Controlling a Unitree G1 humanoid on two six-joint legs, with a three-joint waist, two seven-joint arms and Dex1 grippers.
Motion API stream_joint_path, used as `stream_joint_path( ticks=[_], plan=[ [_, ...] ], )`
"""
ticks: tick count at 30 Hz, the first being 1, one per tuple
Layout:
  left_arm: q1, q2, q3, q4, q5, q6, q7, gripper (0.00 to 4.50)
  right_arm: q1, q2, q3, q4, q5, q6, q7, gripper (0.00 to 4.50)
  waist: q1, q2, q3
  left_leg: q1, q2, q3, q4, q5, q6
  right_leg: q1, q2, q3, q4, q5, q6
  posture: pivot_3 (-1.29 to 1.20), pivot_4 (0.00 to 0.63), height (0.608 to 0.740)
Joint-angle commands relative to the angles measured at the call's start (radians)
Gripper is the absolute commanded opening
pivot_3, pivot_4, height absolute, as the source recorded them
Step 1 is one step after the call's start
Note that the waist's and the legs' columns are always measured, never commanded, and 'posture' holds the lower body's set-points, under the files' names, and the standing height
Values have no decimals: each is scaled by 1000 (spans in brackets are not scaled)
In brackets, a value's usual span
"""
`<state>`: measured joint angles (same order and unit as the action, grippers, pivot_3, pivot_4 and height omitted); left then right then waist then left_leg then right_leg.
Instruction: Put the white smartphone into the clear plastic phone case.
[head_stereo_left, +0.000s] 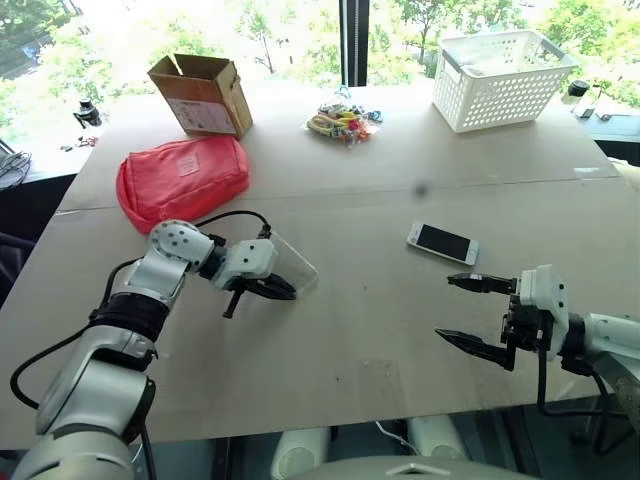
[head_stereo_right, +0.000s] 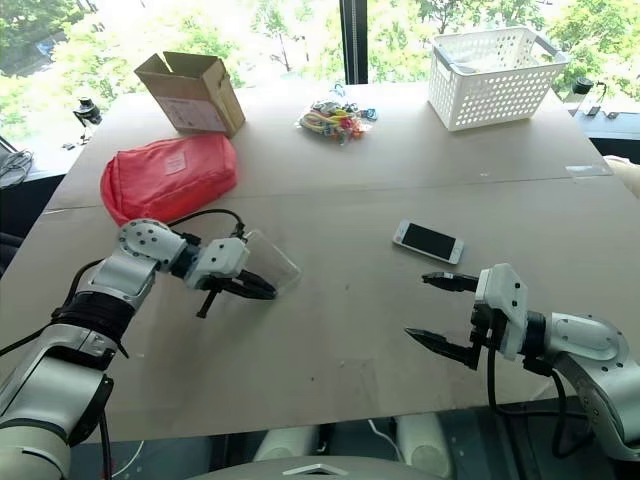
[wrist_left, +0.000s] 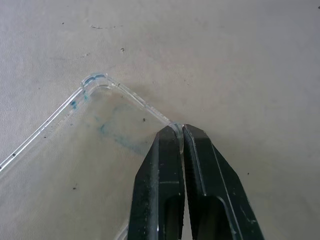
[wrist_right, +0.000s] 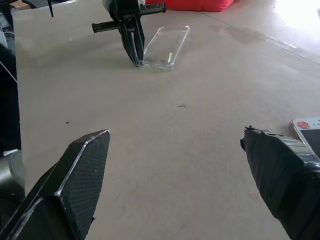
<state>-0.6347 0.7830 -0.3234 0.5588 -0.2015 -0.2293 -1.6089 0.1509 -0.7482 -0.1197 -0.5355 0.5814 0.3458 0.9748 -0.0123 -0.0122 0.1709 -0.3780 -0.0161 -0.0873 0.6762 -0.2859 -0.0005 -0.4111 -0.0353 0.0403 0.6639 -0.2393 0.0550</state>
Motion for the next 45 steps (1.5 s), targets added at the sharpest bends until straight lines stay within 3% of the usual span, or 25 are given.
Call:
stream_joint_path(
  ticks=[1,8,11,17,21,25,28,30,31,32,36,42,45],
  plan=[
    [38,-74,16,-109,-27,140,62,22,-5,-11,-28,-26,12,-6,3,4500,4,0,0,0,0,0,0,0,0,0,0,0,0,0,0,0,150,740],
    [54,-330,110,-338,-93,551,445,22,-5,-6,-20,-39,-4,-1,-21,4500,3,-1,1,-4,0,-2,6,0,0,0,-2,-2,0,0,1,0,150,740],
    [70,-408,71,-460,-49,778,616,22,-4,-4,-17,-53,-9,8,-41,4500,-5,-1,1,-4,0,-2,6,0,0,0,0,-1,0,0,1,0,150,740],
    [39,-454,-21,-572,-33,1137,747,22,-32,7,-23,-39,-2,6,-51,4500,-5,-1,1,-2,0,-2,6,0,0,0,1,0,1,0,1,0,150,740],
    [25,-514,11,-663,-106,1356,811,22,-33,-2,-29,-31,-8,4,-39,4500,-1,-1,1,-2,0,-1,6,0,0,1,0,0,1,0,1,0,150,740],
    [24,-551,51,-701,-130,1447,885,22,-28,-5,-31,-25,-13,-2,-29,4500,0,-1,1,-2,0,-2,6,0,0,0,0,0,0,0,1,0,150,740],
    [27,-585,94,-722,-160,1481,925,857,-34,-5,-30,-19,-15,-3,-26,4500,-1,-1,1,-2,0,-2,6,0,0,0,0,0,0,0,1,0,150,740],
    [26,-600,122,-723,-166,1466,954,1798,-40,-4,-25,-15,-17,-3,-22,4500,0,-1,1,-2,0,-2,6,0,0,0,0,0,0,0,1,0,150,740],
    [25,-588,118,-727,-170,1453,948,1932,-43,-3,-22,-13,-18,-4,-21,4500,0,-1,1,-2,0,-2,6,0,0,0,0,1,0,0,1,0,150,740],
    [25,-576,114,-732,-176,1439,939,2666,-45,-1,-20,-12,-19,-4,-21,4500,-1,-1,1,-2,0,-2,6,0,0,0,0,1,0,1,1,0,150,740],
    [7,-557,145,-747,-187,1359,934,4457,-63,6,-7,18,-45,-14,-27,4500,0,-1,1,-2,0,-2,6,0,0,0,0,1,0,0,1,0,150,740],
    [-4,-414,231,-780,-214,1108,802,4457,-176,47,56,158,-203,22,-181,4500,-4,-1,1,-2,1,-2,6,2,-3,-1,0,3,0,1,1,0,150,740],
    [22,-292,261,-800,-206,956,687,4457,-286,58,114,308,-290,-44,-174,4500,-6,0,1,-1,1,1,5,3,-5,-1,0,3,0,1,1,0,150,740]
  ],
)
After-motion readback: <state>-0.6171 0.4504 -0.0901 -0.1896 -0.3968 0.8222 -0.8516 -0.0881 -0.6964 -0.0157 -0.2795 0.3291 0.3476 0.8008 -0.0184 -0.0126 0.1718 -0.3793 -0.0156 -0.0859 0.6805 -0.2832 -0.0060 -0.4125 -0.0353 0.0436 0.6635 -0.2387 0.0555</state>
